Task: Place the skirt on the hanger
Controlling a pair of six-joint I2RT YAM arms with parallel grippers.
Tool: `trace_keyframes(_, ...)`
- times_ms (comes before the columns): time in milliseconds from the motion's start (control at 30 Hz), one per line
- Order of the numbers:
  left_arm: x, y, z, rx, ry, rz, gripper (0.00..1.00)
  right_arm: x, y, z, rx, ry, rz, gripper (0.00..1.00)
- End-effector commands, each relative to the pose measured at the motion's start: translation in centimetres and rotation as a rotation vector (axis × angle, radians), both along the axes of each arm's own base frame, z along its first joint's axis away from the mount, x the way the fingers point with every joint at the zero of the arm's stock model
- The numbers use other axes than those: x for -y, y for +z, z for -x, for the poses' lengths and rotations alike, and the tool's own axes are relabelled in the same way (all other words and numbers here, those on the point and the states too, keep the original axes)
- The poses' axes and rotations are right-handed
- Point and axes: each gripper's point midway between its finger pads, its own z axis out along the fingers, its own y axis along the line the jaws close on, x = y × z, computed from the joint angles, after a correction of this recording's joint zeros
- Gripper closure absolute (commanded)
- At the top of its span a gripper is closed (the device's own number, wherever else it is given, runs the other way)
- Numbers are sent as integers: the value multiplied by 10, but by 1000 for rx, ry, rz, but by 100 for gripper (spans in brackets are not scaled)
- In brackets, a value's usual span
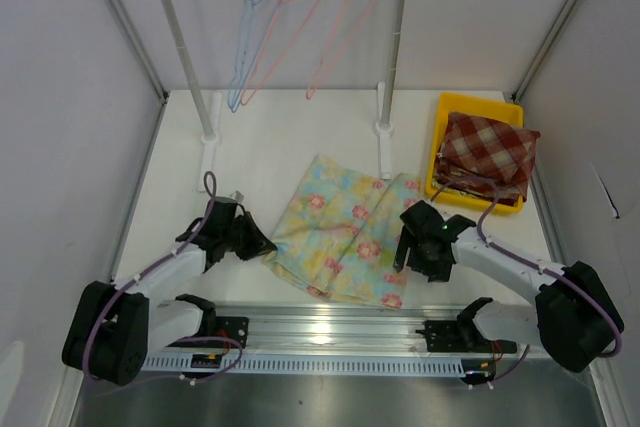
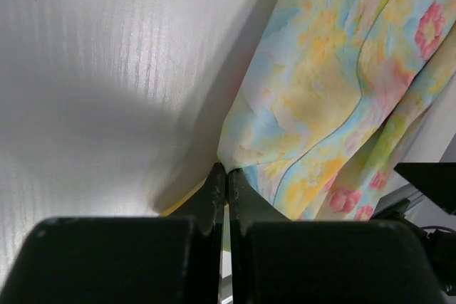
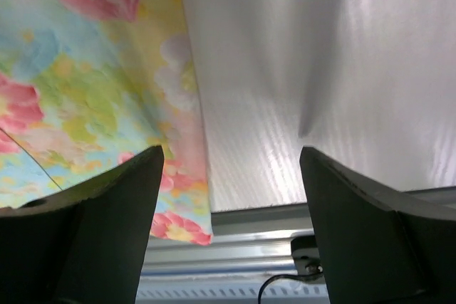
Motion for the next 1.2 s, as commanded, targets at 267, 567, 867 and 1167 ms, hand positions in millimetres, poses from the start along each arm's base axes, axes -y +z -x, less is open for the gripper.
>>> trace_keyframes(267, 0, 3, 14, 15, -26, 34, 100, -63, -10, 44, -3, 73, -120, 18)
trace_keyframes(567, 7, 1, 18, -3, -83, 57, 100, -66, -8, 64, -2, -2, -240, 80)
trace_keyframes(867, 11, -1, 30, -47, -151, 17, 54, -39, 48, 33, 150, -44, -191, 100)
trace_keyframes(1167, 21, -20, 69, -176, -235, -35, 55, -20, 62, 16, 192, -86, -218, 100)
